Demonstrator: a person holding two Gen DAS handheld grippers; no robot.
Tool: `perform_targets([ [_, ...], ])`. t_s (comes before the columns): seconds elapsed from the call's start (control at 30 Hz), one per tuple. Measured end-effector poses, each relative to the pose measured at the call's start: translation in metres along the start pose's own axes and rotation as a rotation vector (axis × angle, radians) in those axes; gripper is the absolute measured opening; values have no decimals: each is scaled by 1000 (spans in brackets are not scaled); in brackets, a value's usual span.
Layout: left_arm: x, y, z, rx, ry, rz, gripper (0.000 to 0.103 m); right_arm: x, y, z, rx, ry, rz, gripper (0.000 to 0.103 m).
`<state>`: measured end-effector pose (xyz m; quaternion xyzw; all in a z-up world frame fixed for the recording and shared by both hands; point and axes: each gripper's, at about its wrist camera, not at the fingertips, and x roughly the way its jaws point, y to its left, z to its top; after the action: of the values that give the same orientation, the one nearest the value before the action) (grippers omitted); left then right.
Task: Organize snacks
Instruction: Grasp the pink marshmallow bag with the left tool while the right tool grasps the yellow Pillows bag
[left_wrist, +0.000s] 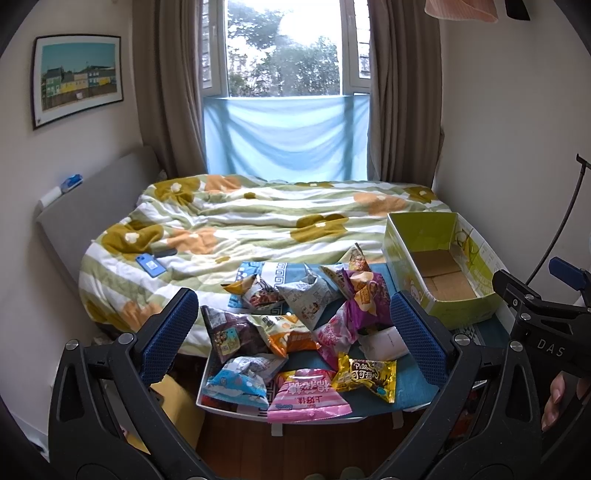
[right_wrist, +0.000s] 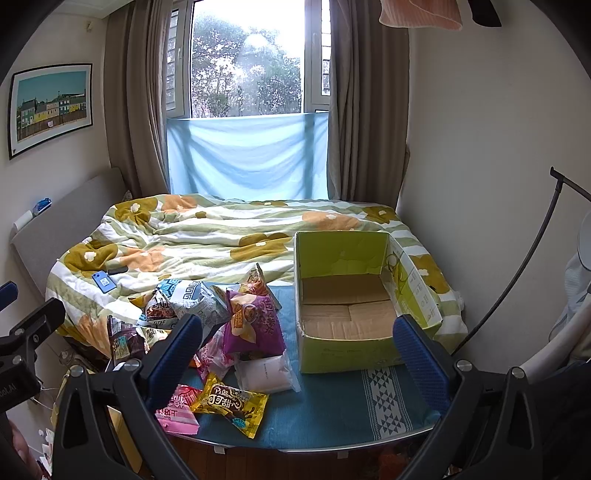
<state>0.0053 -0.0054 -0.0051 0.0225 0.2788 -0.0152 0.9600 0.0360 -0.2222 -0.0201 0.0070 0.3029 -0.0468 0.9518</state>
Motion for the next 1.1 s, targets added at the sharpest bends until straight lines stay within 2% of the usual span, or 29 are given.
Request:
perform_targets([
  [0.27, 4, 10, 7, -5, 28, -3, 102, 1, 0, -1, 5, 7, 0, 103],
  [0.4, 18, 23, -2, -24, 98, -9, 102, 4, -1, -3, 5, 33, 6, 103],
  [0.57, 50, 33, -32, -36, 212, -36, 102, 20, 1, -23, -3, 110, 24, 103],
  [0.77, 97, 27, -73, -79, 351, -49, 102, 57, 1, -51, -66, 193, 103, 103],
  [0.87, 126, 17, -93, -93, 424, -44, 102, 82, 2, -64, -117, 238, 172, 103],
  [1.0, 161, 8, -113, -157, 503, -40, 102, 119, 14, -87, -267, 282, 272, 103],
  [1.1, 185, 0, -125, -163, 549, -9, 102, 143, 24, -102, -377, 302, 355, 103],
])
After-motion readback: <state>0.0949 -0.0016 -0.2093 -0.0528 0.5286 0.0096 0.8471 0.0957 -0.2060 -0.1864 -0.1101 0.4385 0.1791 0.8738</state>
